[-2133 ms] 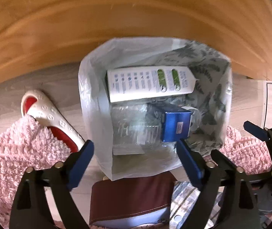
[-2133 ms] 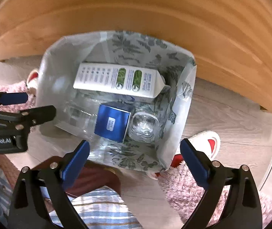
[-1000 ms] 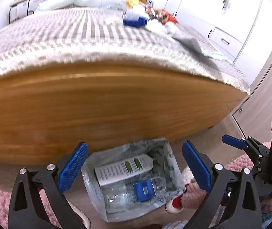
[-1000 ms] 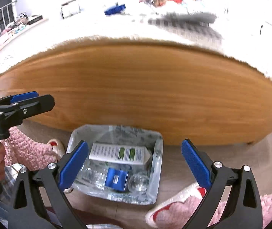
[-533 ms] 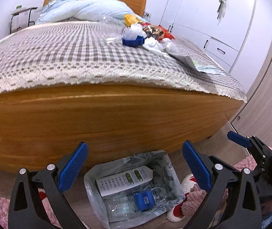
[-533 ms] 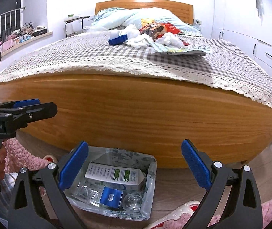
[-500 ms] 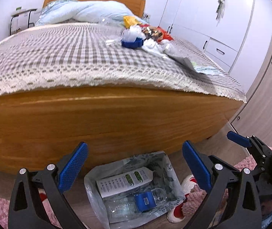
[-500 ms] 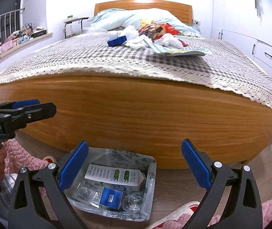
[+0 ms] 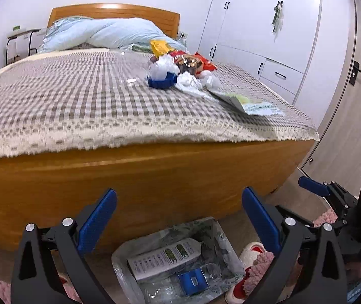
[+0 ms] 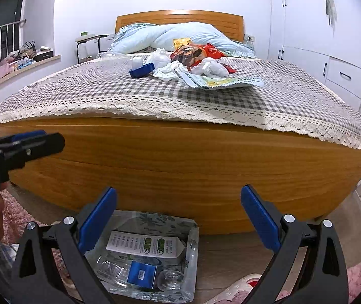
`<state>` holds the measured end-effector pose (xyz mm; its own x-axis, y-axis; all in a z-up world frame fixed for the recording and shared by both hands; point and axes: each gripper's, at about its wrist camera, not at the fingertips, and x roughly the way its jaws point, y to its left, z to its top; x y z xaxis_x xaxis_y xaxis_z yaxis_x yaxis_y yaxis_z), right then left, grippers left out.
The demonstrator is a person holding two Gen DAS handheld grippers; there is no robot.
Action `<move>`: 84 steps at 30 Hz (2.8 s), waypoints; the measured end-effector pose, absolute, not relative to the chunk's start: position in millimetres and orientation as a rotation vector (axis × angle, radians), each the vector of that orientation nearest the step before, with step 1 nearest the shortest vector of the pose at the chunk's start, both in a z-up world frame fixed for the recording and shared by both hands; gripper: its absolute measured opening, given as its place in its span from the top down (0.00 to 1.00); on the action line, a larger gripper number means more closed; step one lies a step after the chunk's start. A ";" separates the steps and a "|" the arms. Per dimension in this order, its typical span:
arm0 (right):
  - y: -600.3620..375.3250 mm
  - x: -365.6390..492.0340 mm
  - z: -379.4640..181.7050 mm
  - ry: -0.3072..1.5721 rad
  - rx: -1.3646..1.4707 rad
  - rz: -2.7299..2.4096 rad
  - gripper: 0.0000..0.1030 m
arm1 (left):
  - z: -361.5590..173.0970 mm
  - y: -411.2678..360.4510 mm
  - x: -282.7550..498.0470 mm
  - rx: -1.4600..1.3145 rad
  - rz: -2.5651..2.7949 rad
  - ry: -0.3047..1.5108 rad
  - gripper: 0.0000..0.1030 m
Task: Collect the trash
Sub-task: 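Raise both tools from the bag up toward the trash on the bed, then grasp the blue bottle cap ring with the right tool while left approaches a clear bottle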
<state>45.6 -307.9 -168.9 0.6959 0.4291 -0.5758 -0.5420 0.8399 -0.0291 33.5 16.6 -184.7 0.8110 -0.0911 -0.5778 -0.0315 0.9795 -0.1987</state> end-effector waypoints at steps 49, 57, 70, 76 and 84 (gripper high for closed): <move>-228.0 133.5 -81.6 0.394 -0.200 0.529 0.09 | -122.3 112.3 145.1 -0.285 0.004 0.584 0.07; -170.4 150.5 -90.0 0.445 -0.306 0.526 0.09 | -118.5 130.1 159.9 -0.274 0.033 0.605 0.07; -110.7 192.7 -114.4 0.528 -0.483 0.520 0.09 | -115.7 156.9 175.0 -0.299 0.056 0.625 0.07; -113.9 206.4 -117.3 0.586 -0.428 0.603 0.51 | -117.5 150.9 175.9 -0.277 0.046 0.629 0.07; -130.3 196.9 -106.2 0.560 -0.372 0.603 0.51 | -119.4 142.9 183.7 -0.277 0.036 0.641 0.07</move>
<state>196.9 -130.3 -106.2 0.6836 0.4274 -0.5916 -0.6217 0.7655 -0.1654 183.7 142.9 -119.4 0.8023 -0.0522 -0.5946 -0.1180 0.9626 -0.2437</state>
